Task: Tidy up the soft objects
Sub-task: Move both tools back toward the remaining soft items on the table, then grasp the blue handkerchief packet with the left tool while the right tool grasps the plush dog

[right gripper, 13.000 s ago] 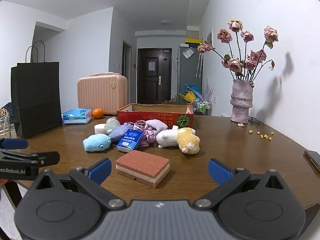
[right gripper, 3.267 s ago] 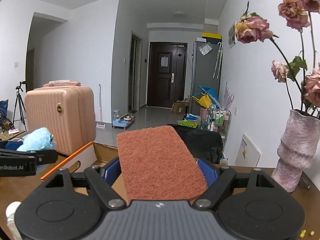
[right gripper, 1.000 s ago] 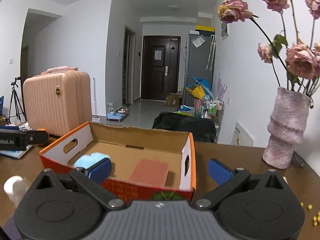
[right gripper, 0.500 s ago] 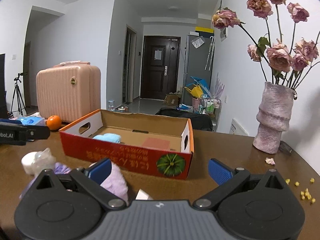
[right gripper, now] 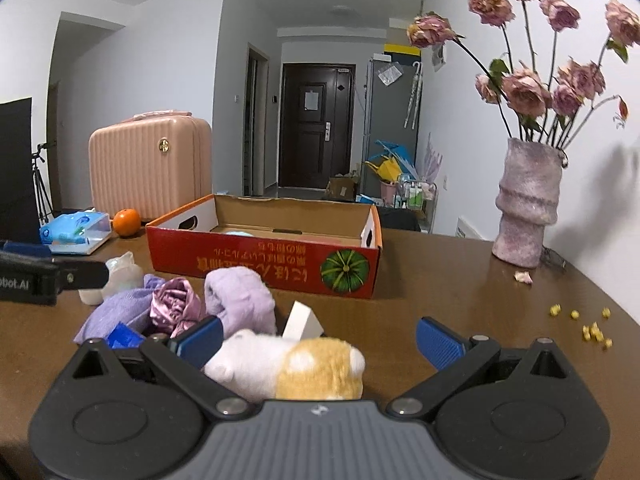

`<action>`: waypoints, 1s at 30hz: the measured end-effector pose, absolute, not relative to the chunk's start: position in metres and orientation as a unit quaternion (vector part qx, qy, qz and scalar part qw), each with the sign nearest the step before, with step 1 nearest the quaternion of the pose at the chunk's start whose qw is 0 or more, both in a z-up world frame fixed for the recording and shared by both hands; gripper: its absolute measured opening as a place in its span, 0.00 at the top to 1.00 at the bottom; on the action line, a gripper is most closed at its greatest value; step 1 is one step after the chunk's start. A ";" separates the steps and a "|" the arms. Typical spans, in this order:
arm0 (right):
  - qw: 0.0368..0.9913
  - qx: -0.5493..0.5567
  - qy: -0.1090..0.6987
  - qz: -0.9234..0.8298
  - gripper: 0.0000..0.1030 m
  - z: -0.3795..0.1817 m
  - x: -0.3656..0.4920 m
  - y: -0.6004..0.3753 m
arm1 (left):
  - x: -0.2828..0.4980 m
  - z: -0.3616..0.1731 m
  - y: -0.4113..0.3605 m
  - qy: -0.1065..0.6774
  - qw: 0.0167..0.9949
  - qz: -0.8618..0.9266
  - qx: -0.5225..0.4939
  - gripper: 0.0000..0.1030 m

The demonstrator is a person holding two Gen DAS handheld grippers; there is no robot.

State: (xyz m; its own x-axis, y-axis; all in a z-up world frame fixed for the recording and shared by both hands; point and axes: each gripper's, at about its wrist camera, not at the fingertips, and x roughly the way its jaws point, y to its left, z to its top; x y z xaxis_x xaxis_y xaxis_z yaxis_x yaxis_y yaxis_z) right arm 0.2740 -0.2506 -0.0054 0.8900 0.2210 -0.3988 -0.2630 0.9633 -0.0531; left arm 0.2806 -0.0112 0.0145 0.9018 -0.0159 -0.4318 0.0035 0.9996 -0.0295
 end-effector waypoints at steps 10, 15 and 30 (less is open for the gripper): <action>0.968 -0.058 0.214 0.115 0.00 -0.018 0.254 -0.256 | 0.262 0.002 -0.020 0.249 0.968 -0.023 -0.014 0.00; 0.968 -0.052 0.219 0.111 0.00 -0.020 0.255 -0.258 | 0.266 -0.011 -0.027 0.288 0.957 -0.036 -0.011 0.00; 0.963 -0.048 0.243 0.110 0.00 -0.025 0.263 -0.258 | 0.293 -0.042 -0.044 0.350 0.935 -0.048 0.014 0.03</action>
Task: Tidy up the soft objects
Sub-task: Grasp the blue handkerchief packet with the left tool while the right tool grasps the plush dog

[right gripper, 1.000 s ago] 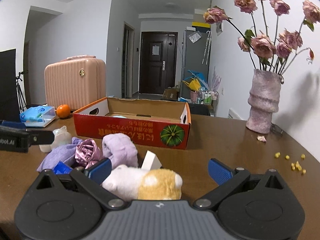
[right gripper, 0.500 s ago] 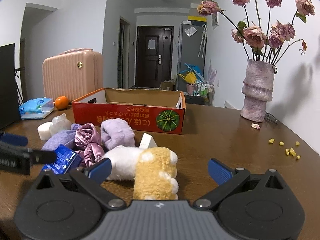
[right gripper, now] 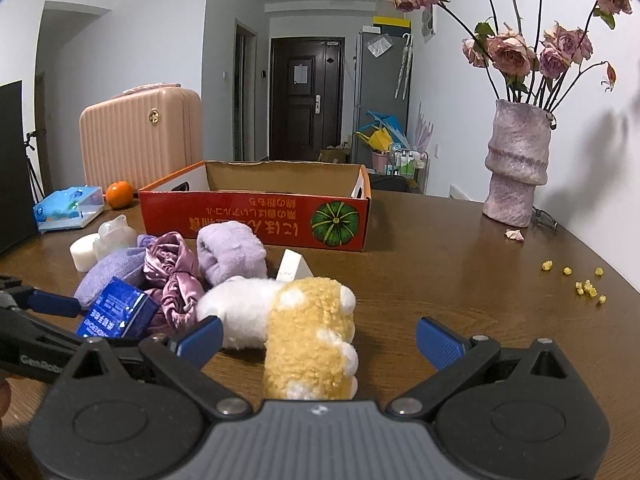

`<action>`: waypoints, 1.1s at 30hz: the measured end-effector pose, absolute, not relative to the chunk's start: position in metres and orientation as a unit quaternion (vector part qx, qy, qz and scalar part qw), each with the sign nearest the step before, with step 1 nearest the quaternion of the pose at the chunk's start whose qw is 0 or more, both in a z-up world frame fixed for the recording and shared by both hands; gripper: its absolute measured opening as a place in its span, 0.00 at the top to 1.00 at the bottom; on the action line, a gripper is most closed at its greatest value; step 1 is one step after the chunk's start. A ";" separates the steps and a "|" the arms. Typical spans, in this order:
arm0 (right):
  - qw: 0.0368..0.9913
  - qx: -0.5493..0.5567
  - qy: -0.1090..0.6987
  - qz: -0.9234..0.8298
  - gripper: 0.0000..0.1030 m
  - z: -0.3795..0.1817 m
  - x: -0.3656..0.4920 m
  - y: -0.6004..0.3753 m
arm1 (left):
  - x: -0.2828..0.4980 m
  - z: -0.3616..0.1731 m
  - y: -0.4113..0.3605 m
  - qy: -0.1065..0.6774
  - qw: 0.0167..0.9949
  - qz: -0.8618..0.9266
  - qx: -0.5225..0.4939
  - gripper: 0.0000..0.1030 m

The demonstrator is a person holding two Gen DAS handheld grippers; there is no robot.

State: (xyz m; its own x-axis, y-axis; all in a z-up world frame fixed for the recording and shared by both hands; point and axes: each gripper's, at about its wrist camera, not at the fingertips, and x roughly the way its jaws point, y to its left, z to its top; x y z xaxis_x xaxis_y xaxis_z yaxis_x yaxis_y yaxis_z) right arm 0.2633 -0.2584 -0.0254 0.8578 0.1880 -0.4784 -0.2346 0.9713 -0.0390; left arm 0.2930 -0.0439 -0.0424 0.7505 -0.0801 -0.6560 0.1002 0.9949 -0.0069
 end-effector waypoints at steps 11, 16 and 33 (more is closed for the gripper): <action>0.960 -0.049 0.256 0.104 0.00 -0.030 0.269 -0.257 | 0.301 -0.050 -0.046 0.368 0.927 -0.067 0.014 0.48; 0.959 -0.047 0.260 0.102 0.00 -0.032 0.271 -0.258 | 0.298 -0.048 -0.046 0.364 0.928 -0.072 0.015 0.49; 0.954 -0.045 0.278 0.102 0.00 -0.039 0.279 -0.257 | 0.267 -0.019 -0.037 0.292 0.954 -0.074 0.004 0.49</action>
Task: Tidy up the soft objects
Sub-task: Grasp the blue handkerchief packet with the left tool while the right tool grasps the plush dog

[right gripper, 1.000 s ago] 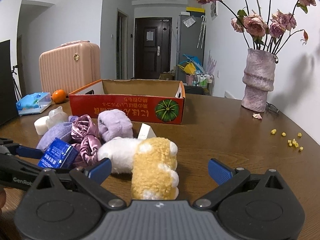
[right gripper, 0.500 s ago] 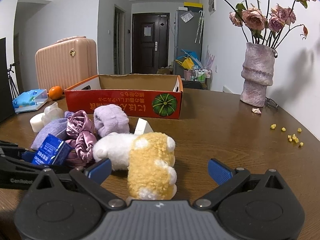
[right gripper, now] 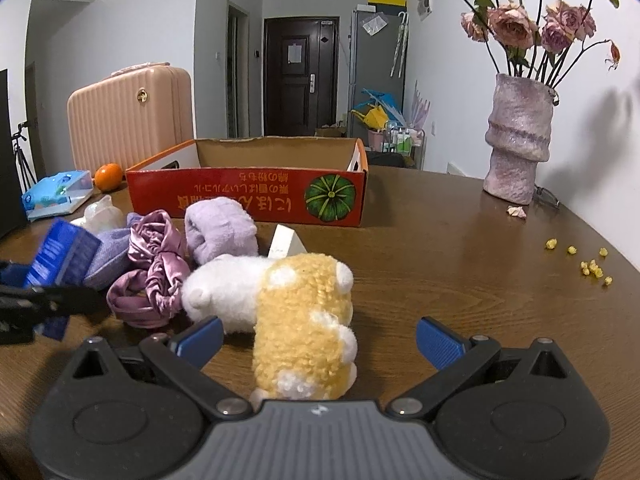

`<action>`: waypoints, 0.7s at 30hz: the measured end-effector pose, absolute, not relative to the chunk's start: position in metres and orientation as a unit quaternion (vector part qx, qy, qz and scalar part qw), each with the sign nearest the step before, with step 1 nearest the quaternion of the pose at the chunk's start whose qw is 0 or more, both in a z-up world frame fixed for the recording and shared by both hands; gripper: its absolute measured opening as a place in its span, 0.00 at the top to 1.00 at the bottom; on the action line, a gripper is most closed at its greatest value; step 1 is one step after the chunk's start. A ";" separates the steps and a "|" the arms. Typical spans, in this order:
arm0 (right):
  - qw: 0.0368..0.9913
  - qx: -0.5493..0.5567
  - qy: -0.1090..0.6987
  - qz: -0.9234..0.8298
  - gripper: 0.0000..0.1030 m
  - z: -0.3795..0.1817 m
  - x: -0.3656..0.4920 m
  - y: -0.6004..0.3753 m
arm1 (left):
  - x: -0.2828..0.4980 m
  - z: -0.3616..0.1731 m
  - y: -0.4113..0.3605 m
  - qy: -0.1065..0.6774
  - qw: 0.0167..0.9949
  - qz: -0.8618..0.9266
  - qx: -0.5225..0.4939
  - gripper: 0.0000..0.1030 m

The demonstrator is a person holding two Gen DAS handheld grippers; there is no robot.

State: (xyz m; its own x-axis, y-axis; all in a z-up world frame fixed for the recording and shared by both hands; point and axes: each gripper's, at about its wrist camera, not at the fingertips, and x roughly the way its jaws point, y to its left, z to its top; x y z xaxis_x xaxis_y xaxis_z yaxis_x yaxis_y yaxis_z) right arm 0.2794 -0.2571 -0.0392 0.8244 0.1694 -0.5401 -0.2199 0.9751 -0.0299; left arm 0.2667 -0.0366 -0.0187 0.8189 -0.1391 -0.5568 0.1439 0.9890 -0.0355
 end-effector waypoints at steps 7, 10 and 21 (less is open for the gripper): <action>0.951 -0.048 0.291 0.096 0.03 -0.046 0.286 -0.253 | 0.261 -0.010 -0.022 0.274 0.959 -0.063 -0.020 0.49; 0.950 -0.048 0.294 0.093 0.06 -0.048 0.288 -0.252 | 0.262 -0.011 -0.022 0.277 0.959 -0.063 -0.018 0.49; 0.945 -0.081 0.302 0.092 0.30 -0.057 0.292 -0.241 | 0.261 -0.012 -0.024 0.279 0.958 -0.067 -0.013 0.49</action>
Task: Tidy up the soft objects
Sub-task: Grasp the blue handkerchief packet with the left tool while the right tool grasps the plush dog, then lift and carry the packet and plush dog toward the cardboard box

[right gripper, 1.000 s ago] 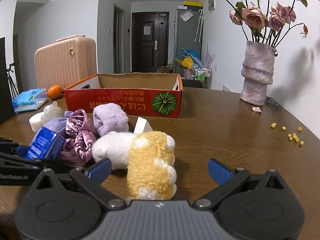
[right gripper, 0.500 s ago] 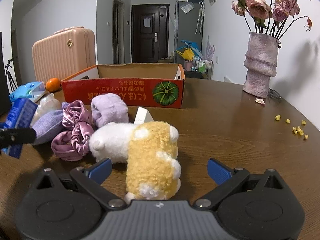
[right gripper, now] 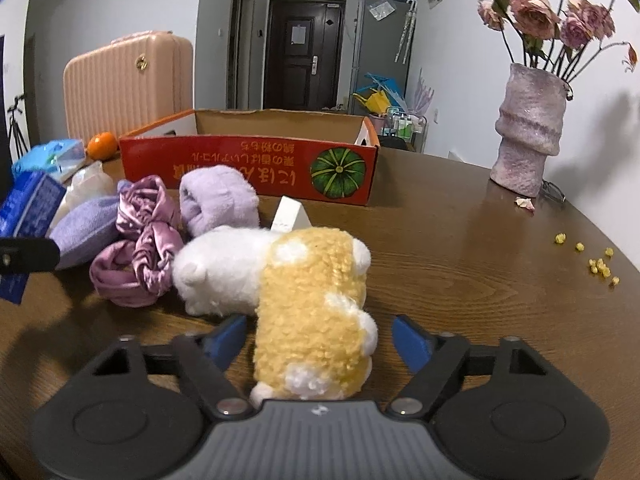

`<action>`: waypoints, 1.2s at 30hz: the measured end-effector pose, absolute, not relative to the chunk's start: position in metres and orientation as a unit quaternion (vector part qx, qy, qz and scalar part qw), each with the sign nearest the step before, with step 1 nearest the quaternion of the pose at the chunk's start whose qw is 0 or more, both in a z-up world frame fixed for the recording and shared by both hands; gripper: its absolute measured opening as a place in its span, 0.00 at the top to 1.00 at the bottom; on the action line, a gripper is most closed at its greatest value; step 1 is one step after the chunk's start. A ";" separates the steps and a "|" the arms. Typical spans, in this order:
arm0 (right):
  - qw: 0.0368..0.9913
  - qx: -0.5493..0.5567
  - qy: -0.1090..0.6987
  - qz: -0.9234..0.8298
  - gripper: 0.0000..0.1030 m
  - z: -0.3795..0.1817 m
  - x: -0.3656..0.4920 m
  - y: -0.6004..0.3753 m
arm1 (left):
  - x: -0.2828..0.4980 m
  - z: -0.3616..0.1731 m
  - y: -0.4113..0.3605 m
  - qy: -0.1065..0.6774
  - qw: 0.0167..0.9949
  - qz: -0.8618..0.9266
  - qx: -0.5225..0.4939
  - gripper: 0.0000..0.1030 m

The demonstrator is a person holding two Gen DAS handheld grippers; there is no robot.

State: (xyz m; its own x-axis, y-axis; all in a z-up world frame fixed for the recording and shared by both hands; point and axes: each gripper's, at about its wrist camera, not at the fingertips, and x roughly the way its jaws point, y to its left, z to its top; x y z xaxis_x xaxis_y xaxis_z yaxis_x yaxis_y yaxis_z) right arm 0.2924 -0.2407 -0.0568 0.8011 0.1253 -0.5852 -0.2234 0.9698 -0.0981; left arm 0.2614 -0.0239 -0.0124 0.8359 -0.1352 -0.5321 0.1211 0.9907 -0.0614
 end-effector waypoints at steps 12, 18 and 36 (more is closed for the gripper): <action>0.949 -0.080 0.291 0.089 0.54 -0.055 0.288 -0.243 | 0.262 -0.014 -0.024 0.280 0.958 -0.066 -0.011 0.49; 0.958 -0.075 0.262 0.091 0.55 -0.048 0.280 -0.245 | 0.260 -0.012 -0.023 0.273 0.960 -0.065 -0.013 0.49; 0.972 -0.059 0.204 0.103 0.55 -0.024 0.272 -0.245 | 0.262 0.003 -0.013 0.260 0.964 -0.048 -0.015 0.49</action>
